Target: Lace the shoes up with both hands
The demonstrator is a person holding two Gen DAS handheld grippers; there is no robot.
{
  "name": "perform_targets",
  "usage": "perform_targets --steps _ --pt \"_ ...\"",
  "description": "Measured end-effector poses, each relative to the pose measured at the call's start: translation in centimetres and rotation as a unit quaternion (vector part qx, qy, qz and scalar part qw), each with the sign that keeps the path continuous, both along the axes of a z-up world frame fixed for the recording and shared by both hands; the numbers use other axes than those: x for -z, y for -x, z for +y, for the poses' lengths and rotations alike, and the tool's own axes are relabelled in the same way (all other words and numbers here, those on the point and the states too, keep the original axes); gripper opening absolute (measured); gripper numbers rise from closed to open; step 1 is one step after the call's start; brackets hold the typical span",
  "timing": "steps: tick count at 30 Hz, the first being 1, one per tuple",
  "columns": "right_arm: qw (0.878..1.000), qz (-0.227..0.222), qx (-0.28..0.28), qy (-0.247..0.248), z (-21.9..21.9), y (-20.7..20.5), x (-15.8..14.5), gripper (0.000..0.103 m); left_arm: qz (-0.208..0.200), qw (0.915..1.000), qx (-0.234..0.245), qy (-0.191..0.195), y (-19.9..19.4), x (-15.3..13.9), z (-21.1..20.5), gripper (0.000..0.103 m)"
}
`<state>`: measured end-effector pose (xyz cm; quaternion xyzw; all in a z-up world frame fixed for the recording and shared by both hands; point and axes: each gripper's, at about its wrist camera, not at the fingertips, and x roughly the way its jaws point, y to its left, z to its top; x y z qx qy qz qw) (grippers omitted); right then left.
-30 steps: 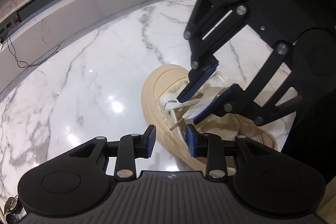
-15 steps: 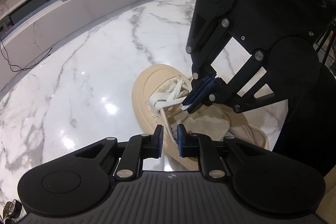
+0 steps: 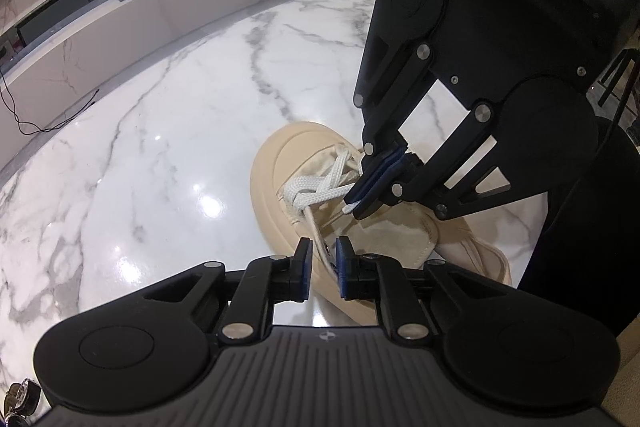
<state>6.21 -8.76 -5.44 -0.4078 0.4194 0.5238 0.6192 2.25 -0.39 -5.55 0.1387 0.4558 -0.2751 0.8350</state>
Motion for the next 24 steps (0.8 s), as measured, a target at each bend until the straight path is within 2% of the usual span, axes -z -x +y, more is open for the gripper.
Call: perform_targets --steps 24 --pt "1.0 0.006 0.003 -0.017 -0.2 -0.6 -0.2 0.001 0.001 1.0 0.002 0.004 0.2 0.0 0.5 0.012"
